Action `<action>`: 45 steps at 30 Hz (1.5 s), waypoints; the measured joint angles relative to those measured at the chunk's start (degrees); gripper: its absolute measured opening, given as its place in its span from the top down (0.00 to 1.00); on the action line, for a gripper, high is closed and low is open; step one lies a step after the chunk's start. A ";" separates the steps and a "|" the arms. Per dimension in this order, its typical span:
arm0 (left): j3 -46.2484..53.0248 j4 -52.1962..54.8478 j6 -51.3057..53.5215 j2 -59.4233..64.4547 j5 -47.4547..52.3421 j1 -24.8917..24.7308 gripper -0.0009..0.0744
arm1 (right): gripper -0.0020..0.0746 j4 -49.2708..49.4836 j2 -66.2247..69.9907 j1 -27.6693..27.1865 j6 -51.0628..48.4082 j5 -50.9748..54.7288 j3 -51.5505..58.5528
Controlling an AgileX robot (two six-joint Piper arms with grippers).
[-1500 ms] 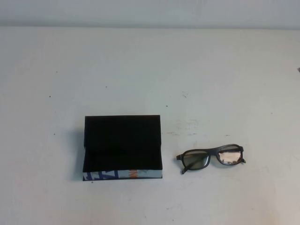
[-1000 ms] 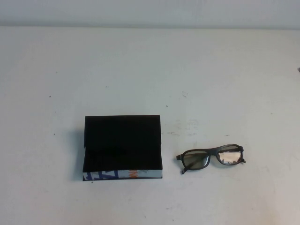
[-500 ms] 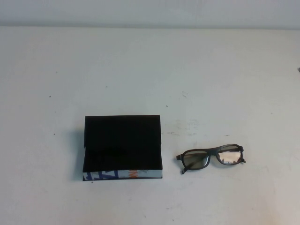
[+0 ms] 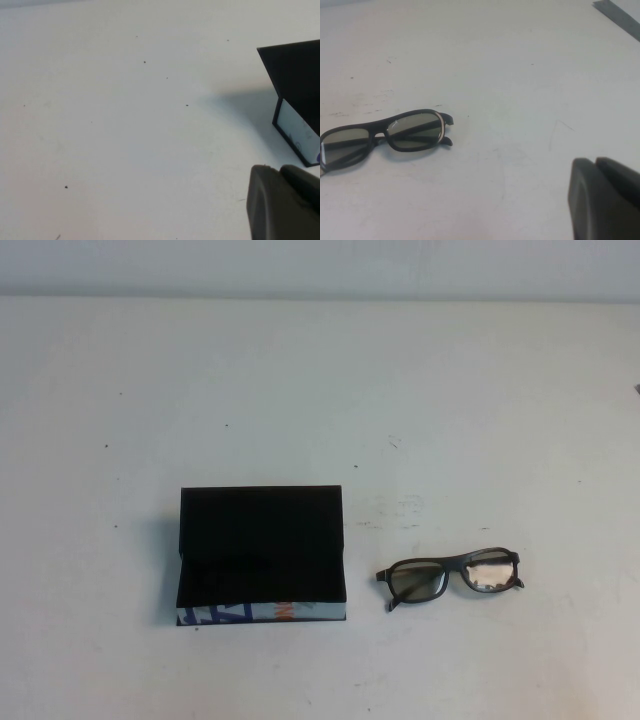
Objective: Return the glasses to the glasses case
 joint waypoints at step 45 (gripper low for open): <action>0.00 0.00 0.00 0.00 0.00 0.00 0.99 | 0.99 33.06 37.90 0.00 -18.29 33.56 -33.19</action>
